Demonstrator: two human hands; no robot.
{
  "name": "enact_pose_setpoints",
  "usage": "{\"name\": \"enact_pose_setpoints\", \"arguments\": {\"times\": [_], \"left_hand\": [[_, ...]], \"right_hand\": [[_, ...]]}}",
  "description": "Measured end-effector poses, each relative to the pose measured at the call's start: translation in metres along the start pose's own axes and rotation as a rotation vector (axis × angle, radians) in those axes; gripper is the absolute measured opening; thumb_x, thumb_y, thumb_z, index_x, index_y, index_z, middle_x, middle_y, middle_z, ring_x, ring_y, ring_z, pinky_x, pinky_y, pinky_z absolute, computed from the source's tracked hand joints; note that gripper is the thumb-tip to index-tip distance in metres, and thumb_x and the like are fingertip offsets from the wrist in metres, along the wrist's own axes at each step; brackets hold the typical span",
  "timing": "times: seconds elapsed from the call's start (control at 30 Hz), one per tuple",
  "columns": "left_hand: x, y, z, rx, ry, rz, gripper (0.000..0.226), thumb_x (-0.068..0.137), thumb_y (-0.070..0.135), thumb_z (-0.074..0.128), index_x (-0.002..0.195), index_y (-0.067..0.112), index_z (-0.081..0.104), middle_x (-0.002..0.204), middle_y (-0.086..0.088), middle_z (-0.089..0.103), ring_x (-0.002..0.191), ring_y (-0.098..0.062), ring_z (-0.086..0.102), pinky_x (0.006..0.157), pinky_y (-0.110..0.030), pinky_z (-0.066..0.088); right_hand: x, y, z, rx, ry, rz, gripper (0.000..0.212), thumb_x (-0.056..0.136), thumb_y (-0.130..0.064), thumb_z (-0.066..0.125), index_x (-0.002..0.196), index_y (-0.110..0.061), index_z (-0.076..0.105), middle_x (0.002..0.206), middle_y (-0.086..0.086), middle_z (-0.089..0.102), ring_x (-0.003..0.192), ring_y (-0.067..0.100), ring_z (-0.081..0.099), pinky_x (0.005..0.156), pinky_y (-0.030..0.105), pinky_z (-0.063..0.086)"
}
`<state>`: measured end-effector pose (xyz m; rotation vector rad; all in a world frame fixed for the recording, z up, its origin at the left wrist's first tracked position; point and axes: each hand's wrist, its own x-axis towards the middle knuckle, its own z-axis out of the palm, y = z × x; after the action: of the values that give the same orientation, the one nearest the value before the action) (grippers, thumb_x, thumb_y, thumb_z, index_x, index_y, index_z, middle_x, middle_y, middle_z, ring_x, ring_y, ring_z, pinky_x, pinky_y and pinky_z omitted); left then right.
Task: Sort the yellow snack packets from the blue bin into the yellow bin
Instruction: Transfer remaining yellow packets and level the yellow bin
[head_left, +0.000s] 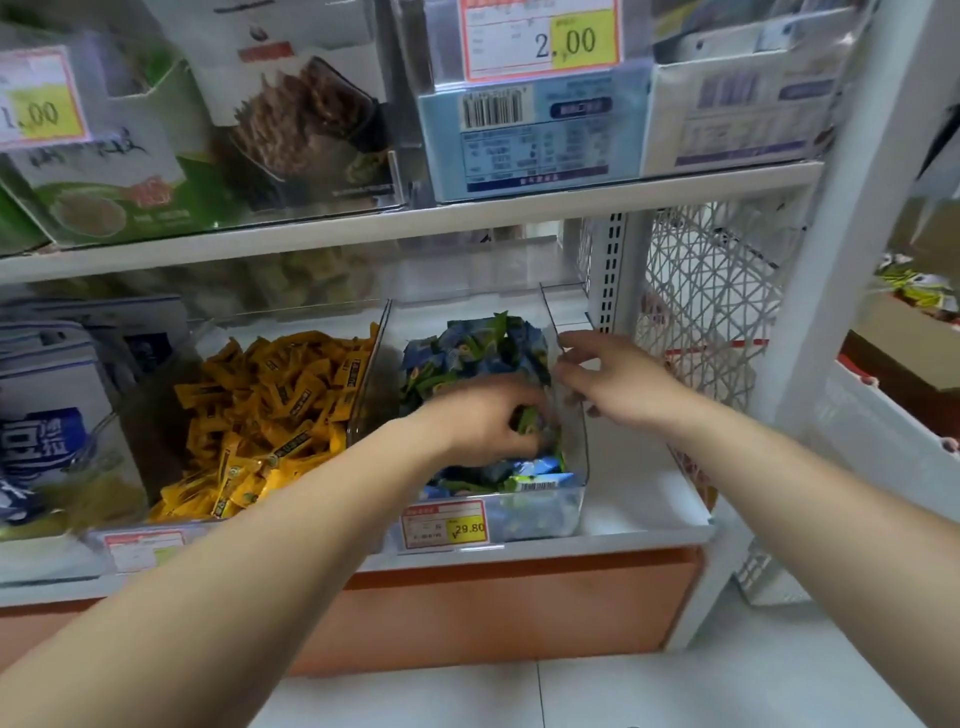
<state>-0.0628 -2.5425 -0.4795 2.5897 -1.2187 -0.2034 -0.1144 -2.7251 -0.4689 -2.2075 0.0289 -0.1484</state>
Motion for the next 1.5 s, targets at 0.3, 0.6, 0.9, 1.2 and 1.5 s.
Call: {"name": "enact_pose_setpoints", "arguments": {"times": [0.3, 0.6, 0.9, 1.2, 1.5], "left_hand": [[-0.012, -0.02, -0.055, 0.383, -0.16, -0.126, 0.018, 0.094, 0.038, 0.061, 0.103, 0.026, 0.072, 0.1, 0.007, 0.069, 0.088, -0.018, 0.06, 0.064, -0.027, 0.041], [0.006, 0.022, -0.016, -0.125, 0.039, -0.077, 0.037, 0.087, 0.044, 0.065, 0.12, 0.027, 0.064, 0.117, 0.005, 0.066, 0.103, -0.015, 0.061, 0.088, -0.032, 0.052], [0.001, -0.001, -0.018, 0.216, -0.152, -0.041, 0.027, 0.083, 0.052, 0.067, 0.082, 0.026, 0.074, 0.085, 0.007, 0.068, 0.078, -0.013, 0.063, 0.072, -0.038, 0.055], [-0.004, -0.004, -0.039, 0.836, 0.028, -0.094, 0.021, 0.081, 0.045, 0.069, 0.078, 0.025, 0.067, 0.091, 0.004, 0.062, 0.093, -0.022, 0.055, 0.088, -0.042, 0.033], [0.002, -0.002, -0.018, 0.047, -0.108, -0.059, 0.045, 0.086, -0.004, 0.052, 0.119, 0.021, 0.068, 0.121, 0.002, 0.065, 0.113, -0.017, 0.059, 0.096, -0.031, 0.049]], "right_hand": [[0.006, 0.004, 0.001, -0.078, -0.035, -0.027, 0.042, 0.098, -0.033, 0.053, 0.139, -0.022, 0.049, 0.118, -0.008, 0.062, 0.079, 0.013, 0.068, 0.062, 0.024, 0.046], [0.007, 0.003, 0.001, -0.09, -0.027, -0.02, 0.038, 0.099, -0.036, 0.05, 0.136, -0.025, 0.049, 0.112, -0.008, 0.061, 0.076, 0.01, 0.067, 0.055, 0.019, 0.04], [0.005, 0.003, -0.001, -0.263, -0.008, -0.074, 0.036, 0.096, -0.033, 0.053, 0.128, -0.016, 0.057, 0.109, -0.007, 0.062, 0.098, 0.022, 0.062, 0.088, 0.038, 0.049], [0.004, 0.002, 0.0, -0.271, -0.003, -0.106, 0.038, 0.095, -0.032, 0.053, 0.131, -0.02, 0.057, 0.106, -0.007, 0.059, 0.096, 0.018, 0.056, 0.08, 0.031, 0.046], [0.004, 0.002, -0.001, -0.249, 0.005, -0.118, 0.039, 0.095, -0.028, 0.054, 0.132, -0.018, 0.056, 0.119, 0.001, 0.063, 0.095, 0.016, 0.052, 0.084, 0.031, 0.044]]}}
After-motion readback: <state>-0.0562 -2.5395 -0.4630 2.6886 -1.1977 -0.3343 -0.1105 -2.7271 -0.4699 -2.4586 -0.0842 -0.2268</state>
